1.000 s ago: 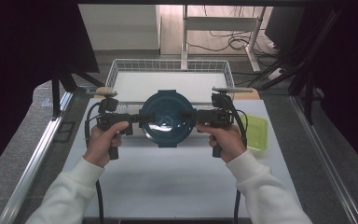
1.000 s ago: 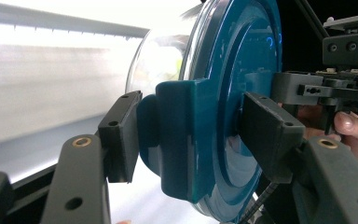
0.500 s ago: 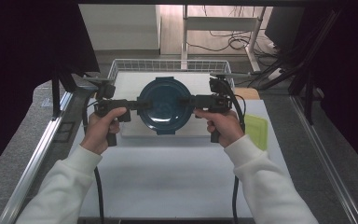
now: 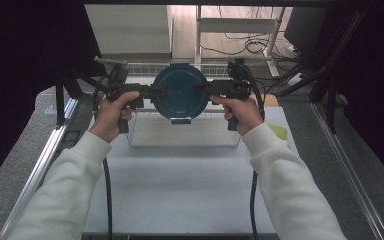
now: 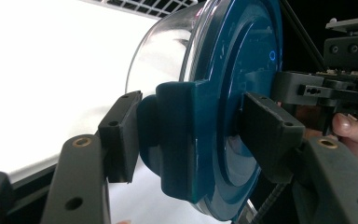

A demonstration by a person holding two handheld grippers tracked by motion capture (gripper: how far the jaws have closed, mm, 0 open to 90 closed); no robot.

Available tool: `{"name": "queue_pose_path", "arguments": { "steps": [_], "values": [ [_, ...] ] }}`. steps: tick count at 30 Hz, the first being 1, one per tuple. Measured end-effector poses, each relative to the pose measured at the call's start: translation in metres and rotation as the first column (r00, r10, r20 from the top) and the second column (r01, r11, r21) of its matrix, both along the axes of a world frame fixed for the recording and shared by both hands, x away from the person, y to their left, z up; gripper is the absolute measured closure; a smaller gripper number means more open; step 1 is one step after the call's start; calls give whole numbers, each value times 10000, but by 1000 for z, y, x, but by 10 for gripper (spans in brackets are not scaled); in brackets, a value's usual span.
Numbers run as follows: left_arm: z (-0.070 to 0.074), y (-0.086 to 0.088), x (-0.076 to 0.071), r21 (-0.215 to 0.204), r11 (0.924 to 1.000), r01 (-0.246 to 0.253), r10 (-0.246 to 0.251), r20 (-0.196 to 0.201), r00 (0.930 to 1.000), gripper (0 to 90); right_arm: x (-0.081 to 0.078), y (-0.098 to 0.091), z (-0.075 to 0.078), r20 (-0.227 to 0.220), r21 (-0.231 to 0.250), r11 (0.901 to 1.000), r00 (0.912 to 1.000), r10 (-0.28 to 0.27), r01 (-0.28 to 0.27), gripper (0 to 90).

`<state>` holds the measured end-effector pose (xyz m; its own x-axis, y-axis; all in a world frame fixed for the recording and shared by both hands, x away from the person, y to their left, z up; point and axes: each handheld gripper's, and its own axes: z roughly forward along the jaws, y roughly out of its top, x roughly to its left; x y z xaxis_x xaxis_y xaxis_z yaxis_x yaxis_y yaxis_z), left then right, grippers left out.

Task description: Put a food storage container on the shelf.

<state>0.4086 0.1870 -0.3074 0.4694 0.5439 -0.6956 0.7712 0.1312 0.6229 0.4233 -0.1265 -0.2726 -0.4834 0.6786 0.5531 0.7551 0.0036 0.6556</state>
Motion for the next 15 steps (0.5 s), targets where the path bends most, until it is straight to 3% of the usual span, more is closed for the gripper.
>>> {"name": "queue_pose_path", "arguments": {
  "steps": [4,8,15],
  "values": [
    [5,1,11,63,9999,-94,94,6,10000,405,12,1,3,-20,122,9999,10000,-33,33,366],
    [2,0,22,37,9999,-134,134,-244,9996,406,25,2,2,-265,122,9999,9996,-35,38,365],
    [0,-4,36,57,10000,-13,15,-350,9994,405,38,-2,-2,-428,110,9999,9990,-99,104,364]
  ]
}}
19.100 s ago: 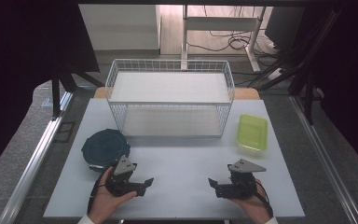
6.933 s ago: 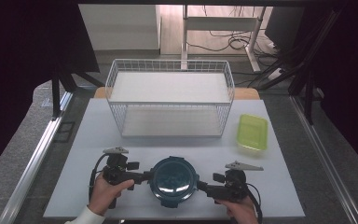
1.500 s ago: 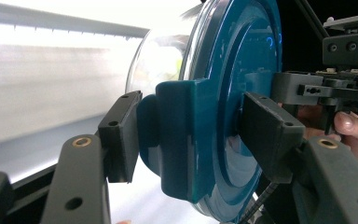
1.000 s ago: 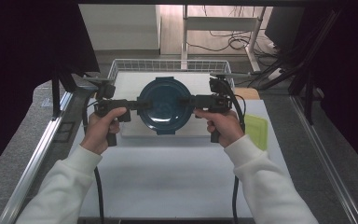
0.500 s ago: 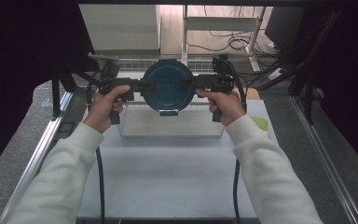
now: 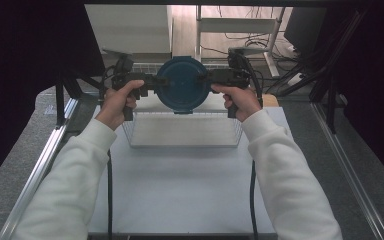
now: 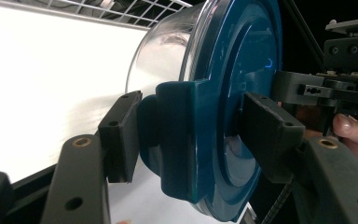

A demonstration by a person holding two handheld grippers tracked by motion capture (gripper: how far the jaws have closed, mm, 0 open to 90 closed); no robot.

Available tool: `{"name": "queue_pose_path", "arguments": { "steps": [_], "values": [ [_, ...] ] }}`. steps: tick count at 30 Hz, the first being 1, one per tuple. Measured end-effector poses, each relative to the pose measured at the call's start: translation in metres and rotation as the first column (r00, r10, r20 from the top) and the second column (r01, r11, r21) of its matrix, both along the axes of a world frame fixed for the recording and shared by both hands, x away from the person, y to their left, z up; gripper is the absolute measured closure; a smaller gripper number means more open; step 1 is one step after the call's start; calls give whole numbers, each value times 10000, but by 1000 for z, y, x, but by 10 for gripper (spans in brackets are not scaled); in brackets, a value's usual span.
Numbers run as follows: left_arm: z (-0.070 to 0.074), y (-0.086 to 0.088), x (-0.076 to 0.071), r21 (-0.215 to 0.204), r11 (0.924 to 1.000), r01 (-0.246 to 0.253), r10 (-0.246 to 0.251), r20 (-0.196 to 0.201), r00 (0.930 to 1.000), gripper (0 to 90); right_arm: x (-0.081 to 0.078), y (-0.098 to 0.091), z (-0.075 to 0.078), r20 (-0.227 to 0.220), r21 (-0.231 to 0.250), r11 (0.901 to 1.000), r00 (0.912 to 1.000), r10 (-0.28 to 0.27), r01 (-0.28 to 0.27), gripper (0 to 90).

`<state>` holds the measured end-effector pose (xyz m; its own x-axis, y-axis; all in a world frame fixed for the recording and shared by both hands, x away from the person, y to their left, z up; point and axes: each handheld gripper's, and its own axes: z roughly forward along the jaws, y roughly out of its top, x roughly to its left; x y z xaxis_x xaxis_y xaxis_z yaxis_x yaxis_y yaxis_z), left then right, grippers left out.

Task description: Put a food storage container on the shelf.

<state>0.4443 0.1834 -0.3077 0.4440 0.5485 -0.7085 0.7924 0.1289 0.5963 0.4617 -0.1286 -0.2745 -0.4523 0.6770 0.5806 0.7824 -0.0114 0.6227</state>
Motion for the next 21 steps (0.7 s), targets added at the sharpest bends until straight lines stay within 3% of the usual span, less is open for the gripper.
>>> {"name": "queue_pose_path", "arguments": {
  "steps": [6,9,12,18,19,21],
  "values": [
    [-3,-1,11,-70,10000,31,-32,-138,9999,404,8,-2,-1,-165,95,9998,9997,-191,192,367],
    [-9,-1,17,-59,10000,70,-73,-401,9992,404,12,-3,-6,-339,104,9996,9991,-255,259,367],
    [-16,-1,25,-391,9991,-143,117,-676,9976,404,19,-3,-14,-677,198,9990,9969,-391,406,370],
    [-22,0,34,-729,9971,-222,150,-979,9951,405,31,-5,-21,-866,295,9988,9956,-362,389,342],
    [-27,-1,37,-820,9963,-251,152,-1193,9927,395,38,-6,-26,-1300,460,9976,9904,-463,526,323],
    [-33,-2,41,-1034,9941,-315,172,-1364,9905,375,44,-8,-34,-1717,699,9949,9833,-604,733,316]
  ]
}}
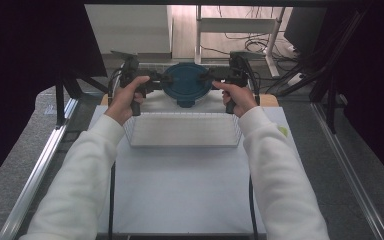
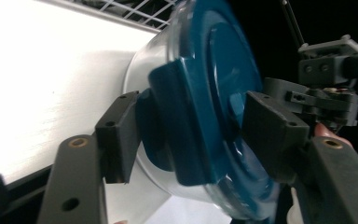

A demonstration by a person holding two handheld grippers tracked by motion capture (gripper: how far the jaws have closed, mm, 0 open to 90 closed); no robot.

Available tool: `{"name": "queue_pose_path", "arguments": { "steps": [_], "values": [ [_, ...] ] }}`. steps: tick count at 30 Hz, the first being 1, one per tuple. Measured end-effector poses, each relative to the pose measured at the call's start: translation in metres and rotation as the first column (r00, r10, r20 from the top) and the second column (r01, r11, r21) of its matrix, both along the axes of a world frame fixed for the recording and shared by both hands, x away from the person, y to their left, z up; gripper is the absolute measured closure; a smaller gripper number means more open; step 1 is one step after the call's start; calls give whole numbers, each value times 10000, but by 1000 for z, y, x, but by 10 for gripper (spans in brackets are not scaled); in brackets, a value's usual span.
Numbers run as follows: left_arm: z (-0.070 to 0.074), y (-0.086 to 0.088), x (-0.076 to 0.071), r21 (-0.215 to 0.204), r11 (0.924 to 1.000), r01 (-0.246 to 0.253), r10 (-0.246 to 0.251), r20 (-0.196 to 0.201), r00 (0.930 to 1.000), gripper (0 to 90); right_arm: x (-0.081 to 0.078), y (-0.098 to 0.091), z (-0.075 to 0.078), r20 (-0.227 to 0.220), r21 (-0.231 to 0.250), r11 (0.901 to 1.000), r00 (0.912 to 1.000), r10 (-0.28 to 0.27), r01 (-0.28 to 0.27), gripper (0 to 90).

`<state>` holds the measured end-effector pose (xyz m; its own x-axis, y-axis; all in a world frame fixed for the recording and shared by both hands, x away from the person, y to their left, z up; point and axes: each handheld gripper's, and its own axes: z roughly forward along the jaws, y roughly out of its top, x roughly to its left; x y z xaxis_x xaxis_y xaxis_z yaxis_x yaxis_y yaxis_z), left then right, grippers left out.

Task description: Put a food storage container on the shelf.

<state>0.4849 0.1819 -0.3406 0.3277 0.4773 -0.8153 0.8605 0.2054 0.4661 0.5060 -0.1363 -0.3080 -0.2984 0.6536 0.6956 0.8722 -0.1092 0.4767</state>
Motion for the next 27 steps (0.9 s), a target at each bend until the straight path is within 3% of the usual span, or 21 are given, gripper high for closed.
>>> {"name": "queue_pose_path", "arguments": {
  "steps": [1,3,11,12,14,16,19,20,21,23,24,25,26,27],
  "values": [
    [-1,1,1,-119,9999,-83,84,66,9999,383,3,-1,-4,-152,149,9999,9999,-76,79,317],
    [-2,1,1,-119,9999,-103,105,123,9999,387,4,-2,-5,-50,316,9994,9999,-99,100,321],
    [-2,-3,2,-5,9992,-395,395,486,9980,355,1,1,-4,68,111,9995,9995,-310,309,283],
    [0,-5,2,306,9977,-607,589,588,9965,324,-1,4,-3,235,-134,9993,9991,-359,362,241],
    [1,-4,1,381,9949,-936,912,609,9940,248,-5,7,0,792,-959,9938,9957,-482,557,159],
    [3,-2,-1,538,9911,-1216,1171,808,9898,221,-8,7,5,1209,-1451,9864,9909,-599,773,146],
    [6,1,-6,721,9870,-1439,1350,1157,9841,201,-12,5,9,1530,-1403,9867,9864,-604,821,130],
    [8,3,-9,755,9870,-1419,1316,1277,9830,182,-18,4,14,1814,-1522,9851,9820,-524,807,83],
    [10,5,-12,825,9857,-1469,1349,1359,9815,182,-18,4,14,1814,-1522,9851,9820,-524,807,83],
    [15,7,-19,999,9831,-1531,1352,1670,9766,168,-26,2,21,2218,-1758,9809,9742,-426,829,70],
    [21,9,-31,1325,9785,-1578,1255,2242,9664,175,-33,-1,27,2548,-1852,9802,9668,-213,704,68],
    [21,9,-31,1325,9785,-1578,1255,2242,9664,179,-37,-3,29,2708,-1873,9803,9626,-96,625,69],
    [26,10,-45,1593,9745,-1578,1109,2691,9567,182,-42,-5,31,2863,-1930,9800,9581,95,480,71],
    [26,10,-45,1593,9745,-1578,1109,2691,9567,181,-42,-5,31,2863,-1930,9800,9581,95,480,71]
  ]
}}
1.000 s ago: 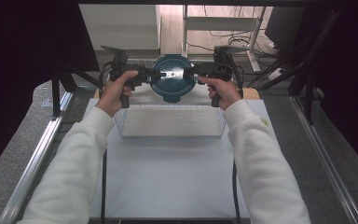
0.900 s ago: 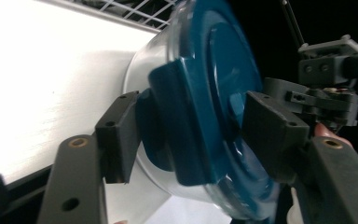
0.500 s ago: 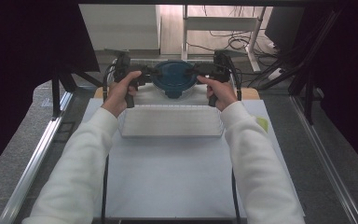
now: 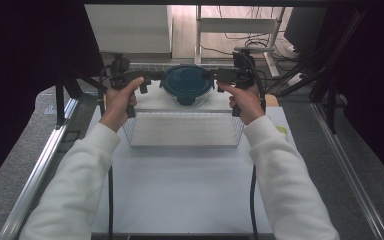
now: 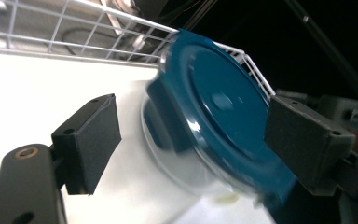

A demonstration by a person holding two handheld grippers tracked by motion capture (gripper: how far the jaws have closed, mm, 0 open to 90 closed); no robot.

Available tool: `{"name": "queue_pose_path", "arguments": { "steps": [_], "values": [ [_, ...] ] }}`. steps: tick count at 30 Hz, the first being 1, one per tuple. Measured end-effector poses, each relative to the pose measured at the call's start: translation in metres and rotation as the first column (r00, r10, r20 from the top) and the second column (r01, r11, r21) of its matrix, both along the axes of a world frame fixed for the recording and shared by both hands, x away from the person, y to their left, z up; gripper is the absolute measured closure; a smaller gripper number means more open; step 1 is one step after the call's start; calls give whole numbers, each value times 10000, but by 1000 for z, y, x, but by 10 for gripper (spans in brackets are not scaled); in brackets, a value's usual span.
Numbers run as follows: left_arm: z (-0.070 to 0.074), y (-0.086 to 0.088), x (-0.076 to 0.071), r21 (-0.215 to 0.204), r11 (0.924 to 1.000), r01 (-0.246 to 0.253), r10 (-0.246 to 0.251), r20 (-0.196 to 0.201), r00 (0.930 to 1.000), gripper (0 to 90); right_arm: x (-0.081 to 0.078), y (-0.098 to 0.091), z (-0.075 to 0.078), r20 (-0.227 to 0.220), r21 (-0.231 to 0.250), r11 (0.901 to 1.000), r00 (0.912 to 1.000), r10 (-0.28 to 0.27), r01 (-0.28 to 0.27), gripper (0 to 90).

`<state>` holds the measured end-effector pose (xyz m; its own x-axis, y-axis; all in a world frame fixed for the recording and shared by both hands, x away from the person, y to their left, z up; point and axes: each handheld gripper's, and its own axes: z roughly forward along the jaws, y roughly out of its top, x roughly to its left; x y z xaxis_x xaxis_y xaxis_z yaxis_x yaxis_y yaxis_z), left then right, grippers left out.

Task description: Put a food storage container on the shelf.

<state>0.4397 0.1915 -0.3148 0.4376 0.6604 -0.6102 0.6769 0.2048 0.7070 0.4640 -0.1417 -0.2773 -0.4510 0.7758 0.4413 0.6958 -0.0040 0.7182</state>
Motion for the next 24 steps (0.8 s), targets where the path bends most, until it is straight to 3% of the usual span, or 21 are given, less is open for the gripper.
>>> {"name": "queue_pose_path", "arguments": {
  "steps": [1,4,9,12,17,18,19,24],
  "values": [
    [2,1,-13,2,9999,137,-137,175,9998,179,-9,-5,1,225,-253,9993,9993,288,-282,83],
    [-1,5,-35,209,9995,238,-248,461,9986,176,-25,-12,0,643,-575,9961,9954,711,-675,109],
    [-18,10,-69,468,9977,489,-522,736,9959,191,-55,-24,-4,1234,-598,9889,9821,1422,-1357,147],
    [-33,8,-86,1061,9920,690,-783,864,9932,205,-71,-29,-12,1415,-780,9826,9738,1782,-1684,156],
    [-60,3,-113,1636,9838,732,-920,1101,9897,230,-95,-36,-34,1614,-1064,9737,9628,2166,-2012,172],
    [-60,3,-113,1636,9838,732,-920,1101,9897,233,-99,-37,-39,1619,-1146,9726,9622,2192,-2023,172],
    [-71,-1,-124,2070,9760,674,-936,1194,9884,235,-103,-38,-45,1658,-1197,9723,9616,2188,-2006,173],
    [-91,-6,-140,2384,9687,687,-1010,1262,9868,236,-126,-48,-78,1722,-1007,9721,9586,2268,-2119,215]
  ]
}}
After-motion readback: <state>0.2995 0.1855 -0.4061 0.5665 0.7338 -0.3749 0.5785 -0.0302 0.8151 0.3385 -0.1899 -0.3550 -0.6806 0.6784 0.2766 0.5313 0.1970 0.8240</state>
